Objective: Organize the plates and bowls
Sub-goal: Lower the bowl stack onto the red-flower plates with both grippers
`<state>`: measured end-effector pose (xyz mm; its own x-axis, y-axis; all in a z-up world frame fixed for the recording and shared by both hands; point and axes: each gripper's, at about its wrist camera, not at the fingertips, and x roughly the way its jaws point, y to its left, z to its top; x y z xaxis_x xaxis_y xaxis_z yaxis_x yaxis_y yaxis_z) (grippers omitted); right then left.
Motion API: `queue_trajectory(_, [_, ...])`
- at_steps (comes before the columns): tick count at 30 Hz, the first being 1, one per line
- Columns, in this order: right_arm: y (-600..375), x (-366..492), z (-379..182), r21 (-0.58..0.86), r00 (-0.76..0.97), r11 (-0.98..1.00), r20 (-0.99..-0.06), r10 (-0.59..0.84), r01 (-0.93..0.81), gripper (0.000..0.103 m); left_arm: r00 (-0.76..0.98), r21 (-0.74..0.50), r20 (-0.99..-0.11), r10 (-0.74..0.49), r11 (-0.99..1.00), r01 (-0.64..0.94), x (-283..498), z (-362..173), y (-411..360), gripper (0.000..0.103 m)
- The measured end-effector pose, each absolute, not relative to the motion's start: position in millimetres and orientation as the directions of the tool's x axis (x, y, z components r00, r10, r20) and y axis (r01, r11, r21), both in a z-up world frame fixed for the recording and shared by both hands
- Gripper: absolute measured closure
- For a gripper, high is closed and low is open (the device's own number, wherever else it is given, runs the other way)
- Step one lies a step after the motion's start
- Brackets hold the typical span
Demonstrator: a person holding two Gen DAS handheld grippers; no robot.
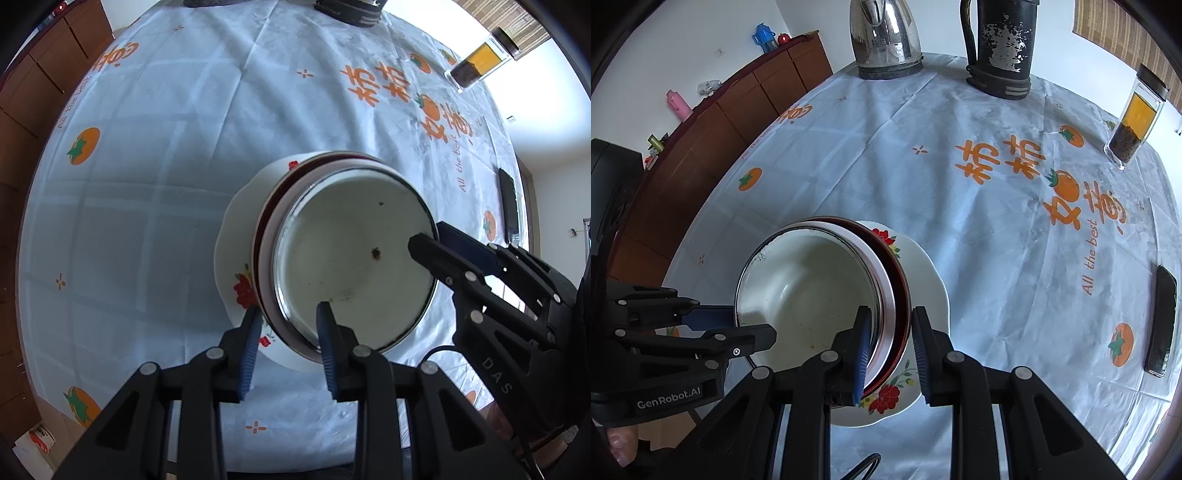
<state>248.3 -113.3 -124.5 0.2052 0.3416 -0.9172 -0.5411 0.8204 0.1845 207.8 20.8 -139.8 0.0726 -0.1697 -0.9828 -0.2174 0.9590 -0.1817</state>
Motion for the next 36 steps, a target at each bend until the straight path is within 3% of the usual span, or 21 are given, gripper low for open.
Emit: queue_trajectory(36, [-113.0,248.6,-125.7,0.185,0.199,0.818,-0.919,0.34,-0.545,0.078,0.076,-0.186,-0.982,-0.173,0.956,-0.227,209.9,-145.8,22.0,0.074])
